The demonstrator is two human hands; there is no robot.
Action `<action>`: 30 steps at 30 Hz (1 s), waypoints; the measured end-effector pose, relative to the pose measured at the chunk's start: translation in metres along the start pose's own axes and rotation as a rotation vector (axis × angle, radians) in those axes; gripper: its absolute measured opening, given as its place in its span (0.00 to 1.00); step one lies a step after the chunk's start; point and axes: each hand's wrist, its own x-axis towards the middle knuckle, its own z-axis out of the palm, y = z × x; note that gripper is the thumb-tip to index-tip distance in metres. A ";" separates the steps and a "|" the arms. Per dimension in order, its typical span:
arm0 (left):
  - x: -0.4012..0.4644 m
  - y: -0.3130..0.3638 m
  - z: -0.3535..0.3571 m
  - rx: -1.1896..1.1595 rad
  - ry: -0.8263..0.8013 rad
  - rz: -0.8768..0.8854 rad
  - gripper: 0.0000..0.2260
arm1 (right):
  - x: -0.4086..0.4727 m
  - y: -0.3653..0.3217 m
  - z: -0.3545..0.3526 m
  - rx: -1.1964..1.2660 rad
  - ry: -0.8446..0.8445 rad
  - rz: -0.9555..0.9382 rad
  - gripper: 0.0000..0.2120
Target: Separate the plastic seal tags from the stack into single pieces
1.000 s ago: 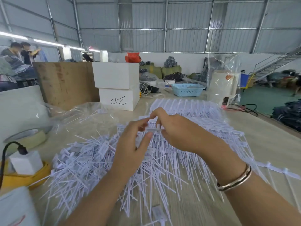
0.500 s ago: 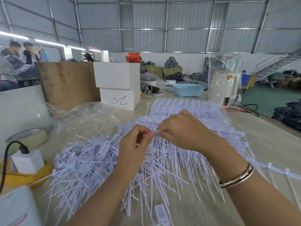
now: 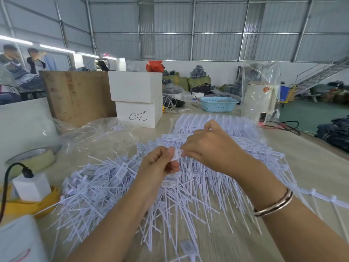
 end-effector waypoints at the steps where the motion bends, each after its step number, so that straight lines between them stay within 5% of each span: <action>1: 0.001 0.000 0.000 -0.005 -0.009 -0.001 0.11 | 0.000 0.000 0.000 0.003 0.001 -0.003 0.16; 6: 0.001 0.002 0.002 -0.076 -0.035 -0.040 0.11 | 0.000 0.004 -0.001 0.037 -0.016 -0.042 0.15; 12: 0.004 0.007 0.008 -0.223 0.069 -0.159 0.19 | 0.001 -0.004 0.012 -0.034 0.151 0.051 0.15; 18: 0.008 0.008 -0.012 -0.379 0.217 -0.116 0.09 | -0.009 0.022 0.006 0.386 0.283 0.348 0.13; 23: 0.011 -0.003 -0.026 0.591 0.402 0.177 0.11 | -0.011 0.027 -0.002 0.453 0.136 0.304 0.18; 28: 0.006 -0.002 -0.030 0.941 0.524 0.429 0.09 | -0.006 0.012 -0.008 0.668 -0.073 0.158 0.22; 30: 0.003 0.005 -0.023 0.932 0.415 0.544 0.09 | -0.004 0.004 -0.007 0.725 -0.085 0.147 0.21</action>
